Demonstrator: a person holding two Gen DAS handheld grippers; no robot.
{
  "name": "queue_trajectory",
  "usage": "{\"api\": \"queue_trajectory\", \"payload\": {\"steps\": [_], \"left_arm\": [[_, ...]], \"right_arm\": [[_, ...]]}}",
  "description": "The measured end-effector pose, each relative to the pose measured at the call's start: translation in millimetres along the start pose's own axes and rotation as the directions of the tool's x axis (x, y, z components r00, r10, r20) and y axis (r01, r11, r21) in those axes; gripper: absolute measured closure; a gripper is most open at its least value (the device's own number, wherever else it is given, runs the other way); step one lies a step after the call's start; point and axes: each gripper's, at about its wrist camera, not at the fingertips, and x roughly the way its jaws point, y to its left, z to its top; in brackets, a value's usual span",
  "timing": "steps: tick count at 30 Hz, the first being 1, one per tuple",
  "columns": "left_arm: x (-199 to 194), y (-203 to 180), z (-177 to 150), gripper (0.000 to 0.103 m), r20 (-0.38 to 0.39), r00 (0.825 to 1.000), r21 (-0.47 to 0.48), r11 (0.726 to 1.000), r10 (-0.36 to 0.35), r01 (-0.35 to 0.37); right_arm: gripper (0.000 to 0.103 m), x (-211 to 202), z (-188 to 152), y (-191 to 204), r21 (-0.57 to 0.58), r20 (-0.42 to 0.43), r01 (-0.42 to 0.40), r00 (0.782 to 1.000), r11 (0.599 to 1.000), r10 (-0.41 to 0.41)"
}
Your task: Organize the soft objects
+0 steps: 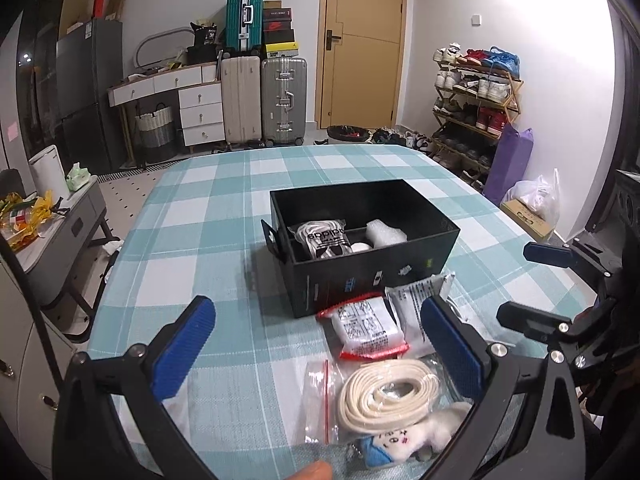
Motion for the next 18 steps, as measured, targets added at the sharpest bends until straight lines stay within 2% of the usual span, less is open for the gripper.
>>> {"api": "queue_trajectory", "payload": {"steps": [4, 8, 11, 18], "left_arm": [[1.0, -4.3, -2.1, 0.000, -0.002, 1.000, 0.006, 1.000, -0.013, 0.013], [2.1, -7.7, -4.3, 0.000, 0.001, 0.999, 0.014, 0.999, -0.045, 0.045], [2.5, -7.5, -4.5, 0.000, 0.002, 0.999, 0.014, 0.999, -0.041, 0.041], [6.0, -4.7, -6.1, 0.000, -0.022, 0.997, 0.003, 0.998, -0.069, 0.069]], "right_arm": [[0.001, 4.8, -6.7, 1.8, -0.028, -0.022, 0.000, 1.000, 1.000, -0.001], [0.001, 13.5, -11.0, -6.4, 0.008, -0.070, -0.022, 0.997, 1.000, 0.022], [0.001, 15.2, -10.9, -5.3, -0.005, -0.074, -0.005, 0.997, 1.000, 0.005], [0.001, 25.6, -16.0, 3.5, -0.035, -0.123, -0.040, 0.992, 0.999, 0.035]]}}
